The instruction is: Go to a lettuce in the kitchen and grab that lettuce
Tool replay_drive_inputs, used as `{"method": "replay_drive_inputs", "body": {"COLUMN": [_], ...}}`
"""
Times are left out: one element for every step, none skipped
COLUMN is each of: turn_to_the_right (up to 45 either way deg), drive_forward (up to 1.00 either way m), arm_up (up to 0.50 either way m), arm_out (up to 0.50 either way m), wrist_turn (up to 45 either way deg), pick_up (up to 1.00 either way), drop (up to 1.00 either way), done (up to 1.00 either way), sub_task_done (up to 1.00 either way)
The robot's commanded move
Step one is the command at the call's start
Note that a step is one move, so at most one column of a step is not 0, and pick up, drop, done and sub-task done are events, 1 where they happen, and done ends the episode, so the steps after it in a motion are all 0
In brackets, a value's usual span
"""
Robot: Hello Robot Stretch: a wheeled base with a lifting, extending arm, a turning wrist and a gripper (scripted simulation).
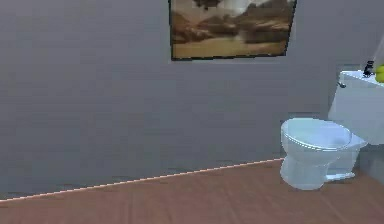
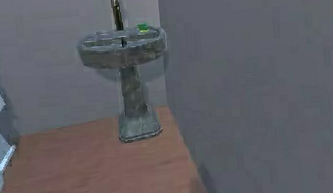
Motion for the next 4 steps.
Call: {"method": "replay_drive_inputs", "body": {"turn_to_the_right": [-39.0,0.0,-45.0,-18.0], "drive_forward": [0.00,0.40,0.00,0.00], "arm_up": [0.00,0.00,0.00,0.00], "arm_out": [0.00,0.00,0.00,0.00], "wrist_turn": [0.0,0.0,0.0,0.0], "pick_up": [0.00,0.00,0.00,0.00], "drop": [0.00,0.00,0.00,0.00], "done": [0.00,0.00,0.00,0.00], "sub_task_done": [0.00,0.00,0.00,0.00]}}
